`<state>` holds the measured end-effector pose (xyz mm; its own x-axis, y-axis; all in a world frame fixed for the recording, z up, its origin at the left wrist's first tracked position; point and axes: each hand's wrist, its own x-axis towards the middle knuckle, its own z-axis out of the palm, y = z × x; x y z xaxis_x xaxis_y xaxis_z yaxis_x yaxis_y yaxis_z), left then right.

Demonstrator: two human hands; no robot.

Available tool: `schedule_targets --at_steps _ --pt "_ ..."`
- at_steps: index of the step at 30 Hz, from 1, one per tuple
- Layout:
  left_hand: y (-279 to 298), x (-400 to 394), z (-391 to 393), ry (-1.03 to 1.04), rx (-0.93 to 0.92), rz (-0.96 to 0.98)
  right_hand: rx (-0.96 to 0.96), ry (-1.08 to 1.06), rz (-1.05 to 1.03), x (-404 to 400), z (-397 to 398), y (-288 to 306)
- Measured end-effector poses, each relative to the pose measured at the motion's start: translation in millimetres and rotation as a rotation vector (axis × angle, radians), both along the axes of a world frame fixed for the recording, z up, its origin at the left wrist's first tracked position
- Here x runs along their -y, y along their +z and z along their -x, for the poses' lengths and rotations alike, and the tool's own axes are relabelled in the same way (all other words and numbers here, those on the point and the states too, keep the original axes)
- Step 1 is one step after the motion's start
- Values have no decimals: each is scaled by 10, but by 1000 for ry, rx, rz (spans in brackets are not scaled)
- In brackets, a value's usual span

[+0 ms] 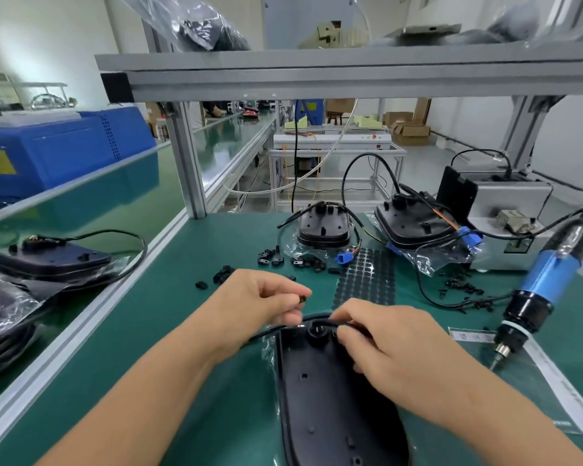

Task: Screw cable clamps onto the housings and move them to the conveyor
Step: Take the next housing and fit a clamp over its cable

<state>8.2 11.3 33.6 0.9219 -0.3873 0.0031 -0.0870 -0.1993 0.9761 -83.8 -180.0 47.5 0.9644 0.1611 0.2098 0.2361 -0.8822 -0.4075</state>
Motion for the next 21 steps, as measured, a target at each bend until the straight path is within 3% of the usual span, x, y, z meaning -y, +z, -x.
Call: schedule_targets --at_steps 5,9,11,21 --pt "76 62 125 -131 -64 134 -64 28 -113 102 -104 -34" --pt "57 69 181 -61 379 -197 -143 27 -255 129 -138 -87" --pt "47 98 210 -35 535 -258 -151 31 -278 136 -143 -103" --pt "-50 137 182 25 713 -222 -136 21 -318 136 -140 -130"
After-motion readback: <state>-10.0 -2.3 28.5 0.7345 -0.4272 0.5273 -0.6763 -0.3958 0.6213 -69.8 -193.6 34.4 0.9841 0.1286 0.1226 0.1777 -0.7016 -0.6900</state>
